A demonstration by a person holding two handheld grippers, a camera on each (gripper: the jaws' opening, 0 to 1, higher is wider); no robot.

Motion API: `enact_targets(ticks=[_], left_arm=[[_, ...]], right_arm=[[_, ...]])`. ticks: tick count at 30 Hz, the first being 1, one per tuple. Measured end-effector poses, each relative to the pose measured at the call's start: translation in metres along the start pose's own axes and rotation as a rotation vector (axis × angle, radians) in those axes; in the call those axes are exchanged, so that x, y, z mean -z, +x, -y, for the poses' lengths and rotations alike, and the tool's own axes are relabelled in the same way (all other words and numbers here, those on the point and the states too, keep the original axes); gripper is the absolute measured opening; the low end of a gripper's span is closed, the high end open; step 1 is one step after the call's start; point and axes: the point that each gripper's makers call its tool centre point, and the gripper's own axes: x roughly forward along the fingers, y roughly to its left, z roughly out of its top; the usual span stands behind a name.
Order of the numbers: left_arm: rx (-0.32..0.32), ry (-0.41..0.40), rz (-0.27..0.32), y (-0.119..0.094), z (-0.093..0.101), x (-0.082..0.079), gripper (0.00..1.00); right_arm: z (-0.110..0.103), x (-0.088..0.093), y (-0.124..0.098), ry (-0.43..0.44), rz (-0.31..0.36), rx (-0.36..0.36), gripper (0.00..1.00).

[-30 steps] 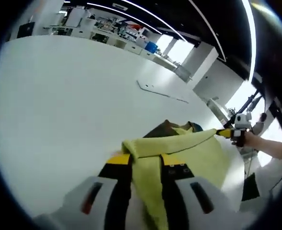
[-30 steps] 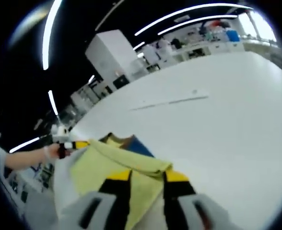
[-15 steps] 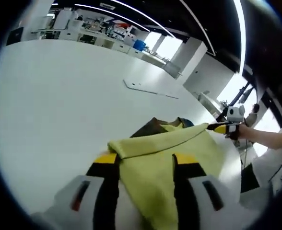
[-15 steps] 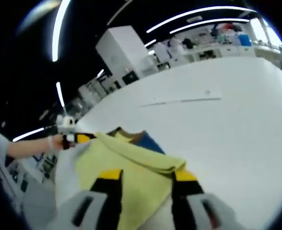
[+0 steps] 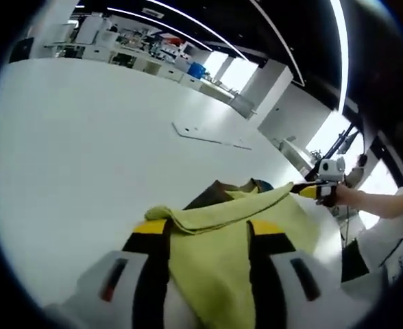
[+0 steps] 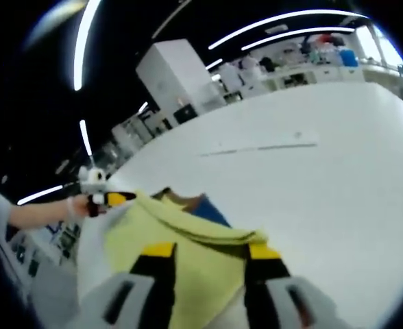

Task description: Fold the garment on the visible template until the final outline fits inside the template.

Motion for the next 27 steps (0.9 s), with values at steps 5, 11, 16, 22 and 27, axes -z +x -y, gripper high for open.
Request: enact_targets(ticks=[5,11,16,22,27], left_arm=[[-0.011,0.0,0.015,0.003,-0.002,-0.004,0.45],[-0.015,0.01,0.024,0.004,-0.002,-0.007,0.49],[-0.02,0.022,0.015,0.0,-0.002,-0.005,0.5],[-0.013,0.039,0.002,-0.014,0.003,-0.001,0.49],[-0.004,0.048,-0.009,-0.03,0.012,0.01,0.5]], right_arm=[[0.003,-0.003,0.002,-0.001,0.005,0.015,0.36],[0.005,-0.006,0.001,0.003,0.014,0.018,0.36],[0.003,-0.005,-0.003,-0.01,0.01,0.025,0.36],[-0.003,-0.003,-0.01,-0.002,0.019,0.025,0.36],[-0.008,0.002,-0.02,-0.001,0.026,0.028,0.36]])
